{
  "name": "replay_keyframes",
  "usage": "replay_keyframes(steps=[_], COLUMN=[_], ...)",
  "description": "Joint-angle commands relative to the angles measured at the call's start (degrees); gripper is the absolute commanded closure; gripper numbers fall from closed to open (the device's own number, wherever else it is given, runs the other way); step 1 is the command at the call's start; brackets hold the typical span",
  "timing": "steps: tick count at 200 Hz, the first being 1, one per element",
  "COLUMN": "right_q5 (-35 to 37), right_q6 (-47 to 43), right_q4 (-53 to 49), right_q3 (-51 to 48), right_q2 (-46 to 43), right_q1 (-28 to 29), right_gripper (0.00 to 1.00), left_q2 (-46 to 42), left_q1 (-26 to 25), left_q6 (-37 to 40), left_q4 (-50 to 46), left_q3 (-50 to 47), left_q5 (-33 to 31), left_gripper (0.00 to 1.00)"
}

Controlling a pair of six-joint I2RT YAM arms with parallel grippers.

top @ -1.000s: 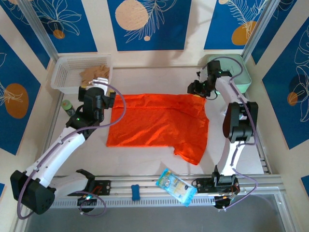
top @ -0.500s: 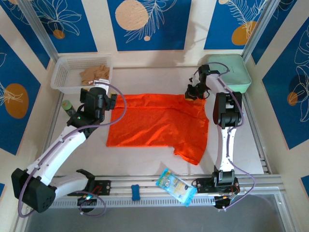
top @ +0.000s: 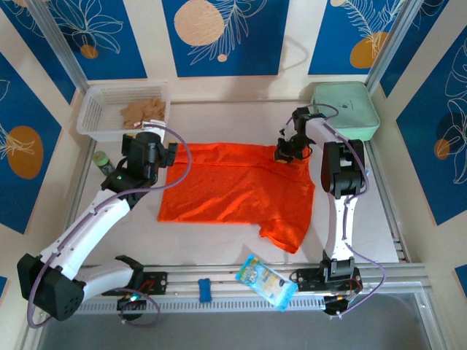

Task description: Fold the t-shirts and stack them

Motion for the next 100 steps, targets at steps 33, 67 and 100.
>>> replay_keyframes(steps=[33, 67, 100], right_q5=[3.82, 3.62, 2.03], right_q6=[7.83, 11.57, 15.12], right_q4=[-1.26, -0.53, 1.31], right_q3=[-5.76, -9.6, -12.87], right_q2=[-8.79, -10.67, -12.66], right_q1=[3.87, 5.08, 6.01], right_gripper=[1.0, 1.0, 1.0], left_q2=[-2.03, -1.76, -1.67], left_q1=[-0.42, -0.42, -0.41], left_q6=[0.24, 0.36, 0.69], left_q4=[0.16, 0.67, 1.04], left_q3=[-0.38, -1.3, -1.75], left_q5=[0.06, 0.33, -0.34], left_gripper=[0.01, 0.01, 0.01])
